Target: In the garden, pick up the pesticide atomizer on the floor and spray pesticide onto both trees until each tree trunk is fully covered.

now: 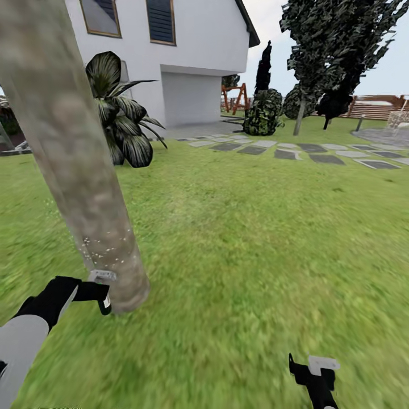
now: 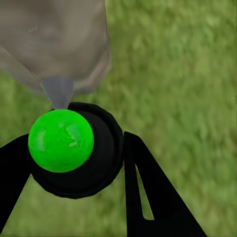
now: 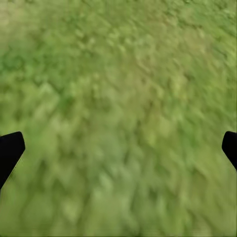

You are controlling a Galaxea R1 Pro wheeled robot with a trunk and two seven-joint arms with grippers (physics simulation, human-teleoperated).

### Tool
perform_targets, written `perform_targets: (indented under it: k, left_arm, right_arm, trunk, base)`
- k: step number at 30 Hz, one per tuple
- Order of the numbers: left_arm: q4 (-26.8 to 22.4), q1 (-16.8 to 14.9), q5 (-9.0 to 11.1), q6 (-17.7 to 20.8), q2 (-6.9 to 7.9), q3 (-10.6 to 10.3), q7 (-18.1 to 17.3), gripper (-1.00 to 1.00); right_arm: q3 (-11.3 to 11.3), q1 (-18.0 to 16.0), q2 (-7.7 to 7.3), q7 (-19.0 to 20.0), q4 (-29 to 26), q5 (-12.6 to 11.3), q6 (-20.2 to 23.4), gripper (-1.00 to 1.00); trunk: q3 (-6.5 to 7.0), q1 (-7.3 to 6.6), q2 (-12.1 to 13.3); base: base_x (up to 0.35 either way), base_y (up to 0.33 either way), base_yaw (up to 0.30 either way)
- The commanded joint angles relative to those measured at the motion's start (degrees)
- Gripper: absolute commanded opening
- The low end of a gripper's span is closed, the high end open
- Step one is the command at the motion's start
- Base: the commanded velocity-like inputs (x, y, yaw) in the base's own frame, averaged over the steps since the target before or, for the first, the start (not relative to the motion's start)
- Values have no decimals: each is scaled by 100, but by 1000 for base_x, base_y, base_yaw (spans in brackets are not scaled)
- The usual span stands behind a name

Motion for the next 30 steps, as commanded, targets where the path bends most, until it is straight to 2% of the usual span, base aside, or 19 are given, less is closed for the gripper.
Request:
perform_targets:
  k: [1, 6, 9, 16, 21, 30]
  left_arm:
    - [0, 0, 2, -4, -1, 1, 14, -100]
    - [1, 1, -10, -6, -18, 1, 40, -100]
    - [9, 1, 8, -5, -21, 1, 350, -100]
    - [11, 1, 49, 9, -104, -7, 364, -100]
    - [10, 1, 59, 13, -200, -8, 405, -100]
    - [9, 1, 52, 10, -213, 1, 414, -100]
  right_arm:
    - [0, 0, 0, 0, 0, 0, 0, 100]
    - [-1, 0, 0, 0, 0, 0, 0, 100]
    - [-6, 0, 0, 0, 0, 0, 0, 100]
    - [0, 0, 0, 0, 0, 0, 0, 100]
    - [-9, 0, -6, -6, 0, -5, 0, 100]
    - [-9, 0, -8, -9, 0, -2, 0, 100]
  trunk:
    - [0, 0, 0]
    - [0, 0, 0]
    - [0, 0, 0]
    - [0, 0, 0]
    - [0, 0, 0]
    - [0, 0, 0]
  base:
    - [149, -242, 273]
    - [31, -268, 276]
    - [1, -275, 276]
    - [8, -275, 263]
    - [135, -267, 36]
    - [158, -262, 0]
